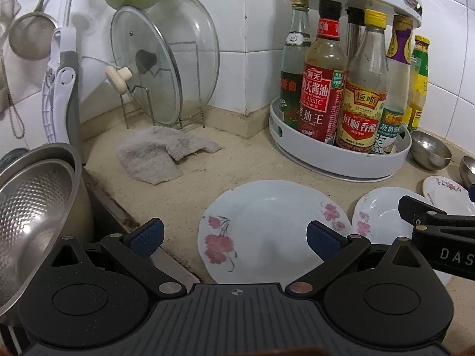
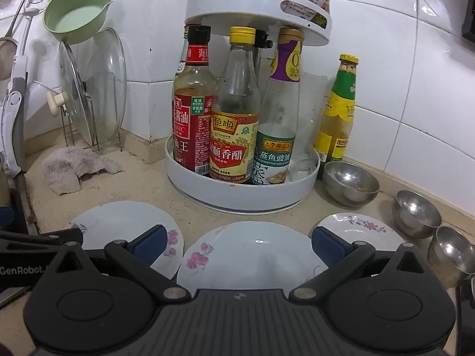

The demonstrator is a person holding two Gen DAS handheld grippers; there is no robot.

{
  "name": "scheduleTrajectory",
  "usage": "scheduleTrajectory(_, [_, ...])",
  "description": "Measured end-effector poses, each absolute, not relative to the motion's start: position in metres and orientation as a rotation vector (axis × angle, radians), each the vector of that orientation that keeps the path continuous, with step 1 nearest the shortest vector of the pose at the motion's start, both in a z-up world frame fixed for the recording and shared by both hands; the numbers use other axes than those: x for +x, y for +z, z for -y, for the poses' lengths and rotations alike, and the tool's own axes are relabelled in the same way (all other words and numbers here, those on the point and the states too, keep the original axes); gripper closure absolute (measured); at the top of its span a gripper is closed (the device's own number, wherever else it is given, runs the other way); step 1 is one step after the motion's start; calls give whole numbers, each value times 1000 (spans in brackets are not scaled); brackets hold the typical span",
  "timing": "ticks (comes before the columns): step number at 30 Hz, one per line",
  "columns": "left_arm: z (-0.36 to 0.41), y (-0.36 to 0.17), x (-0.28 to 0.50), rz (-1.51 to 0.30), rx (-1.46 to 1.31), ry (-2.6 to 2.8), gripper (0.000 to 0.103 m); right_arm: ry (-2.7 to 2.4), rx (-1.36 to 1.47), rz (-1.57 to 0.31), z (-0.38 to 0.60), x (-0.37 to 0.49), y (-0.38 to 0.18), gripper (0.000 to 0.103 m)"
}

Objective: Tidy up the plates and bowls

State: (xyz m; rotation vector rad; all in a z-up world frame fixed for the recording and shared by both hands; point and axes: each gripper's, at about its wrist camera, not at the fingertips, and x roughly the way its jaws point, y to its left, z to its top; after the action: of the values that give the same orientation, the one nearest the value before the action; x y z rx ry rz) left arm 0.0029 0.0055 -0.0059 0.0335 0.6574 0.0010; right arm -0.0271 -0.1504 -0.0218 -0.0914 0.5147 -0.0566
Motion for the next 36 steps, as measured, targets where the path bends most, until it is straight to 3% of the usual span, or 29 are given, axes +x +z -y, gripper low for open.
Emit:
scheduleTrajectory(21, [-27, -30, 33, -702, 68, -9, 0, 65, -123, -568, 129, -22, -38, 2])
scheduleTrajectory(29, [-35, -41, 45, -743, 78, -25, 0, 121, -60, -648, 129, -17, -51, 18])
scheduleTrajectory(31, [-38, -42, 51, -754, 65, -23, 0, 152, -33, -669, 128, -12, -51, 30])
scheduleTrajectory(33, [-41, -45, 54, -763, 61, -21, 0, 204, -9, -692, 126, -11, -51, 35])
scheduleTrajectory(36, [-44, -46, 62, -762, 70, -7, 0, 241, -5, -725, 120, -12, -55, 36])
